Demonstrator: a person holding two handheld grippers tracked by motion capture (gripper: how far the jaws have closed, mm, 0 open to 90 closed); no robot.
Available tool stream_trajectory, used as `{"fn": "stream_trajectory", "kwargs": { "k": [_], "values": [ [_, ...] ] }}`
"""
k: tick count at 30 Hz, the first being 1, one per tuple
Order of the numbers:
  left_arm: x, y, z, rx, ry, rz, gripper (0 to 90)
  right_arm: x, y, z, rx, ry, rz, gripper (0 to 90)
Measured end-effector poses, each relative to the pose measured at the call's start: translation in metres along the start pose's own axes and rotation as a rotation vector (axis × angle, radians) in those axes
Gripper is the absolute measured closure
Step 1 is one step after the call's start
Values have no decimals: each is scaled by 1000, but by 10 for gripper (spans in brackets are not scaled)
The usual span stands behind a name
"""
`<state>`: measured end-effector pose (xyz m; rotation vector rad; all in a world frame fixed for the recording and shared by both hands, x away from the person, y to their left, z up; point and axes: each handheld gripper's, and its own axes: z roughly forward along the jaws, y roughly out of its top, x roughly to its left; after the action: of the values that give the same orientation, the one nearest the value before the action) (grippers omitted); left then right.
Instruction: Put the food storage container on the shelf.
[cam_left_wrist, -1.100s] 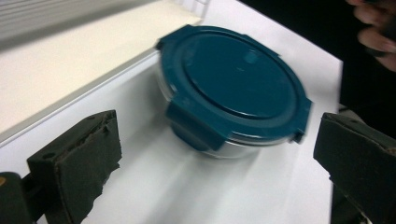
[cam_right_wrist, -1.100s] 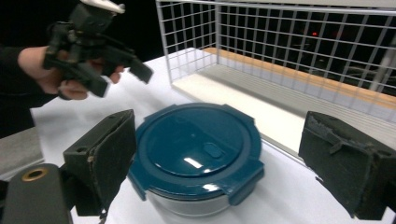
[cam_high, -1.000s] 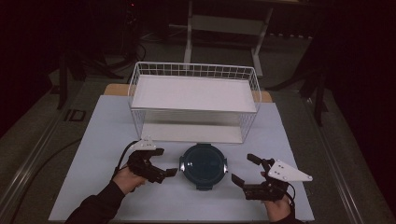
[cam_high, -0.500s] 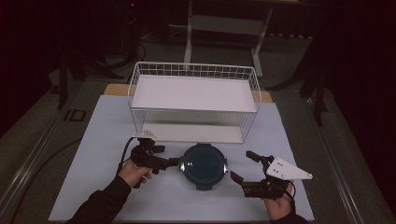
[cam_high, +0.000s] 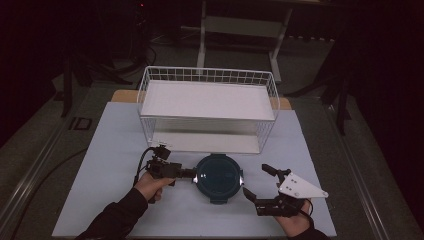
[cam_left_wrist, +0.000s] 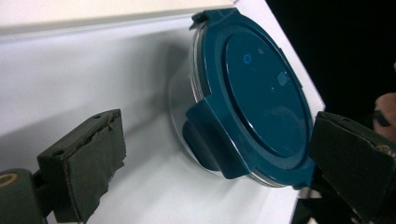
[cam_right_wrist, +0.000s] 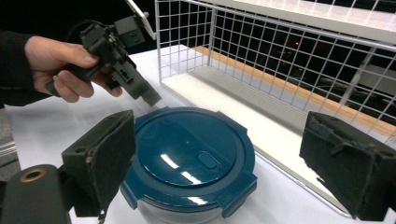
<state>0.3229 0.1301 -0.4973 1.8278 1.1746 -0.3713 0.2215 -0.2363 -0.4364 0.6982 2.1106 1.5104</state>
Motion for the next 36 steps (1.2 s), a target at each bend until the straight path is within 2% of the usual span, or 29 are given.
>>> {"fn": "stream_trajectory", "kwargs": {
  "k": [5, 6, 8, 11, 16, 19, 24, 28, 29, 32, 36],
  "values": [
    [4, 0, 7, 19, -17, -56, 170, 0, -1, 2, 11, 8, 3, 123],
    [5, 0, 8, 19, -29, -73, 221, 0, -1, 2, 15, 9, 5, 128],
    [8, 0, 10, 31, -46, -104, 266, 0, -2, 2, 17, 13, 10, 129],
    [12, -1, 14, 38, -68, -124, 357, -1, -4, 1, 20, 8, 17, 130],
    [15, -2, 21, 58, -92, -162, 441, -3, -6, 0, 24, -1, 19, 133],
    [14, -1, 23, 68, -112, -163, 484, -4, -7, 1, 28, -7, 21, 133],
    [14, -1, 21, 64, -109, -150, 516, -8, -11, 4, 46, -2, 54, 142],
    [12, -3, 20, 55, -105, -133, 521, -13, -16, 9, 97, -5, 106, 150],
    [11, -4, 20, 54, -103, -124, 521, -15, -18, 10, 105, 6, 131, 154],
    [8, -5, 19, 45, -99, -103, 523, -22, -21, 15, 131, 38, 219, 191],
    [3, -7, 16, 33, -103, -67, 538, -35, -26, 21, 178, 99, 374, 261]
  ]
}}
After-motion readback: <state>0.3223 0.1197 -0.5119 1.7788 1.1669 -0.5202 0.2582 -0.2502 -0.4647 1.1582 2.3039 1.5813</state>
